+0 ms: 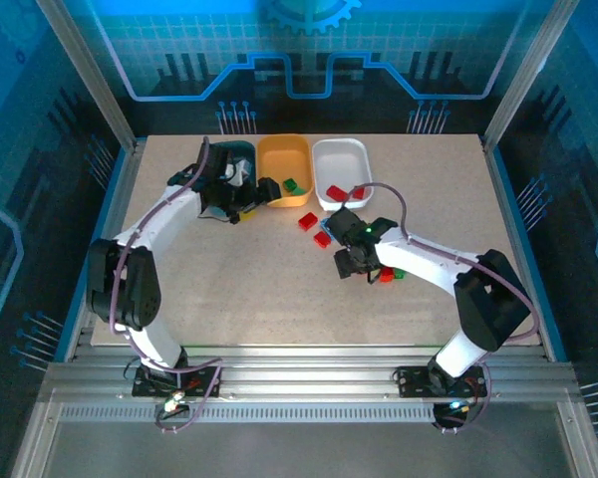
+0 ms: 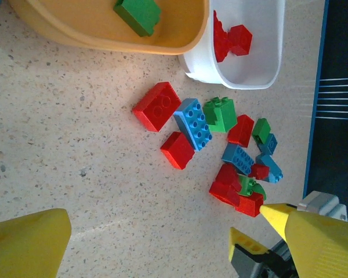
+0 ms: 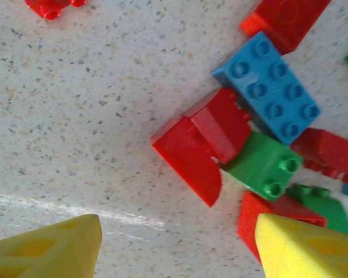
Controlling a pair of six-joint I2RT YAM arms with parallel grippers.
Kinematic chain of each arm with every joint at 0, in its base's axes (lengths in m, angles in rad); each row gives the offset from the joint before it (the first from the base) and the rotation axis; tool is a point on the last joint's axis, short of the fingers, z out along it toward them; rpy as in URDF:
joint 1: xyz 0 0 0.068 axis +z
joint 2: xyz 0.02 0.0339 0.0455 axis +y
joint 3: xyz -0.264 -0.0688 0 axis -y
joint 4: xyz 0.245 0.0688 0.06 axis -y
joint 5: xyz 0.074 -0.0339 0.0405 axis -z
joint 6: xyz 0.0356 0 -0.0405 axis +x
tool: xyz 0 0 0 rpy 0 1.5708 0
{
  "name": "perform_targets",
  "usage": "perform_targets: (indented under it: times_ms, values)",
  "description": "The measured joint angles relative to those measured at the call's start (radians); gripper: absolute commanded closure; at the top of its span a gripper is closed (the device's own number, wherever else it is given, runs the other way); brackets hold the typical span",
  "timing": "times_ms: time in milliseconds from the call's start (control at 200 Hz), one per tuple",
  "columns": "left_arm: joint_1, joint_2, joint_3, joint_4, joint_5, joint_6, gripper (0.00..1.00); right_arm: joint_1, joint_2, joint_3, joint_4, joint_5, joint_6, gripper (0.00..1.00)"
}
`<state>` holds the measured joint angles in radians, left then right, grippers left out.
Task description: Sort the legos into containers by color
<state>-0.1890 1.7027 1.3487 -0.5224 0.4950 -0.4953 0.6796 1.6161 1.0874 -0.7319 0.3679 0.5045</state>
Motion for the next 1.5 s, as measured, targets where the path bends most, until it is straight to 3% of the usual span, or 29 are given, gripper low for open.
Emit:
perform_targets:
  times_ms: [425, 930, 1121, 1281, 1501]
  values:
    - [-0.011, 0.0, 0.0, -0.003, 0.0, 0.004, 0.03, 0.0, 0.106, 0.0, 0.016, -0.044, 0.177, 0.32]
    - [-0.011, 0.0, 0.0, -0.003, 0.0, 0.007, 0.03, -0.02, 0.232, 0.112, 0.124, -0.089, 0.123, 0.29]
    - [-0.011, 0.0, 0.0, -0.004, 0.0, 0.007, 0.02, -0.035, 0.293, 0.196, 0.131, -0.085, 0.077, 0.33]
    - [-0.011, 0.0, 0.0, -0.004, 0.0, 0.007, 0.02, -0.035, 0.367, 0.261, 0.128, -0.078, 0.016, 0.4]
    - [-0.011, 0.0, 0.0, -0.004, 0.0, 0.007, 0.02, -0.025, 0.373, 0.243, 0.169, -0.097, -0.026, 0.69]
